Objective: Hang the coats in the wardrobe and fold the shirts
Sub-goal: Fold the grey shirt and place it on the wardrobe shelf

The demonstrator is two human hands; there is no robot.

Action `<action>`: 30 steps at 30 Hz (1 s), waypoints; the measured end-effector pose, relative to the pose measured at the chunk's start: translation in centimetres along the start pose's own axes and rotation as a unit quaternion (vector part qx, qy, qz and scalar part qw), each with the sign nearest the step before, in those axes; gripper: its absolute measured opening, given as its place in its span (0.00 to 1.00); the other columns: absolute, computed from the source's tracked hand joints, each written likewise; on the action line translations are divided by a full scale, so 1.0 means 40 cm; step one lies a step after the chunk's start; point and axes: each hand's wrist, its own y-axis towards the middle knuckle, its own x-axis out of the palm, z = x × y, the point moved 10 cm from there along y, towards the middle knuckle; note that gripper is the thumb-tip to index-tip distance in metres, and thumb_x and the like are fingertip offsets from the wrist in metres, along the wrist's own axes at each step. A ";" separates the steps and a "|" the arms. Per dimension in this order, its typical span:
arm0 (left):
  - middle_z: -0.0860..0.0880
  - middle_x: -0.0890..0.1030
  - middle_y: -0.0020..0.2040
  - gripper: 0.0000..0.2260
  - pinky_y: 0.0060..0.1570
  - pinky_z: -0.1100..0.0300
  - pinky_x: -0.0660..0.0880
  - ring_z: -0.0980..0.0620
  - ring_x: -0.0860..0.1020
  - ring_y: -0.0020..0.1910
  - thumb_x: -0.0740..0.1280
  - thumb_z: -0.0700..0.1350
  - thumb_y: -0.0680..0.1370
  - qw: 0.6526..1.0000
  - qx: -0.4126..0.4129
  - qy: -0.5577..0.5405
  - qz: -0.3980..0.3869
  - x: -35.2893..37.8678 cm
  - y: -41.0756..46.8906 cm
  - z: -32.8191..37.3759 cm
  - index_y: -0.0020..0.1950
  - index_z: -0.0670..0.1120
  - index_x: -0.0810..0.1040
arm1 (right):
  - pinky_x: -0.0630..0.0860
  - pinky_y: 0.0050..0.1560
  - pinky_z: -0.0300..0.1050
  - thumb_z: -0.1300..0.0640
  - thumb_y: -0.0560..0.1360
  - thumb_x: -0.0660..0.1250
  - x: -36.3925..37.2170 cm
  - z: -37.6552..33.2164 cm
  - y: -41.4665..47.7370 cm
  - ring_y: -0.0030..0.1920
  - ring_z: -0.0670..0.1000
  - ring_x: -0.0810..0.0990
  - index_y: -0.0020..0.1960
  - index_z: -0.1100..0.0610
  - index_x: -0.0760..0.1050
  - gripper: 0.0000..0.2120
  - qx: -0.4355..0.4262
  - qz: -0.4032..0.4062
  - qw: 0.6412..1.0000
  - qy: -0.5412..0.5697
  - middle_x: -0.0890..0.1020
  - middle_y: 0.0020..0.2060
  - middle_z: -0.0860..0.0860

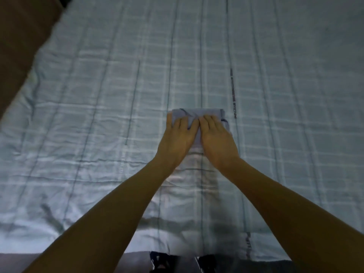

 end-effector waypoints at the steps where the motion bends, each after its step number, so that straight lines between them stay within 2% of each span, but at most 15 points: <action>1: 0.41 0.81 0.47 0.22 0.62 0.42 0.70 0.43 0.80 0.46 0.67 0.37 0.69 1.000 -0.007 0.009 0.014 -0.047 0.011 -0.016 0.63 0.40 0.76 | 0.74 0.60 0.58 0.70 0.61 0.75 -0.039 -0.016 0.017 0.56 0.65 0.79 0.59 0.71 0.73 0.28 -0.012 0.004 1.000 -0.003 0.79 0.54 0.67; 4: 0.40 0.80 0.48 0.18 0.59 0.48 0.73 0.42 0.79 0.46 0.60 0.37 0.74 0.998 -0.031 0.021 0.044 -0.192 0.043 -0.070 0.64 0.39 0.75 | 0.74 0.60 0.60 0.70 0.62 0.74 -0.170 -0.072 0.070 0.58 0.65 0.77 0.62 0.71 0.72 0.29 -0.055 0.017 0.998 0.003 0.78 0.56 0.67; 7: 0.39 0.81 0.46 0.19 0.52 0.51 0.76 0.42 0.79 0.44 0.69 0.35 0.70 0.994 -0.060 0.053 0.070 -0.376 0.064 -0.119 0.61 0.39 0.77 | 0.75 0.59 0.59 0.69 0.56 0.77 -0.336 -0.147 0.114 0.56 0.64 0.79 0.61 0.70 0.73 0.34 -0.094 0.039 0.995 0.002 0.79 0.54 0.66; 9: 0.38 0.81 0.47 0.20 0.50 0.52 0.77 0.41 0.80 0.44 0.71 0.35 0.67 0.989 -0.091 0.078 0.085 -0.513 0.065 -0.155 0.60 0.38 0.78 | 0.74 0.60 0.56 0.68 0.52 0.79 -0.453 -0.211 0.141 0.58 0.62 0.79 0.61 0.69 0.73 0.38 -0.117 0.047 0.992 -0.004 0.79 0.56 0.65; 10: 0.38 0.81 0.48 0.20 0.49 0.52 0.77 0.41 0.80 0.44 0.70 0.35 0.67 0.986 -0.109 0.091 0.090 -0.585 0.058 -0.174 0.59 0.38 0.78 | 0.71 0.64 0.53 0.68 0.54 0.79 -0.515 -0.249 0.150 0.61 0.61 0.76 0.64 0.68 0.71 0.39 -0.128 0.047 0.991 -0.005 0.77 0.59 0.64; 12: 0.37 0.80 0.50 0.20 0.46 0.51 0.77 0.40 0.79 0.44 0.68 0.35 0.68 0.979 -0.142 0.116 0.091 -0.723 0.035 -0.208 0.60 0.38 0.77 | 0.58 0.72 0.48 0.65 0.65 0.73 -0.624 -0.339 0.158 0.71 0.57 0.65 0.72 0.65 0.60 0.39 -0.168 0.041 0.985 -0.028 0.67 0.70 0.61; 14: 0.37 0.80 0.50 0.23 0.44 0.51 0.77 0.39 0.78 0.43 0.70 0.33 0.65 0.973 -0.169 0.135 0.079 -0.840 0.004 -0.243 0.61 0.38 0.76 | 0.50 0.73 0.45 0.63 0.72 0.67 -0.721 -0.421 0.163 0.74 0.54 0.57 0.75 0.61 0.52 0.36 -0.198 0.041 0.979 -0.020 0.59 0.74 0.57; 20: 0.39 0.77 0.58 0.30 0.50 0.49 0.76 0.40 0.77 0.50 0.73 0.33 0.63 0.938 -0.275 0.201 0.066 -1.148 -0.165 -0.342 0.64 0.39 0.73 | 0.55 0.71 0.46 0.61 0.73 0.67 -0.968 -0.701 0.111 0.72 0.55 0.61 0.74 0.59 0.52 0.35 -0.294 0.114 0.949 -0.002 0.61 0.72 0.56; 23: 0.39 0.77 0.57 0.27 0.49 0.49 0.75 0.40 0.77 0.51 0.73 0.37 0.65 0.922 -0.306 0.226 0.067 -1.271 -0.269 -0.369 0.64 0.40 0.73 | 0.54 0.72 0.47 0.61 0.77 0.62 -1.043 -0.837 0.073 0.72 0.56 0.60 0.75 0.61 0.52 0.30 -0.344 0.134 0.929 0.015 0.60 0.73 0.57; 26: 0.38 0.76 0.58 0.25 0.50 0.47 0.75 0.38 0.76 0.52 0.72 0.38 0.68 0.901 -0.344 0.254 0.076 -1.398 -0.403 -0.407 0.64 0.40 0.72 | 0.58 0.71 0.52 0.62 0.75 0.63 -1.103 -1.006 0.020 0.70 0.60 0.64 0.73 0.64 0.57 0.29 -0.404 0.153 0.900 0.052 0.64 0.71 0.61; 28: 0.36 0.76 0.59 0.22 0.51 0.46 0.75 0.35 0.76 0.53 0.68 0.38 0.70 0.881 -0.371 0.281 0.080 -1.479 -0.513 -0.441 0.64 0.40 0.71 | 0.62 0.70 0.55 0.63 0.73 0.66 -1.135 -1.131 -0.026 0.68 0.62 0.67 0.71 0.65 0.61 0.29 -0.441 0.156 0.882 0.059 0.67 0.69 0.62; 30: 0.35 0.75 0.59 0.19 0.51 0.45 0.76 0.35 0.76 0.53 0.58 0.38 0.73 0.859 -0.403 0.305 0.078 -1.550 -0.637 -0.473 0.64 0.40 0.71 | 0.70 0.64 0.57 0.65 0.69 0.70 -1.167 -1.260 -0.086 0.63 0.63 0.74 0.67 0.66 0.66 0.28 -0.483 0.180 0.853 0.083 0.73 0.64 0.64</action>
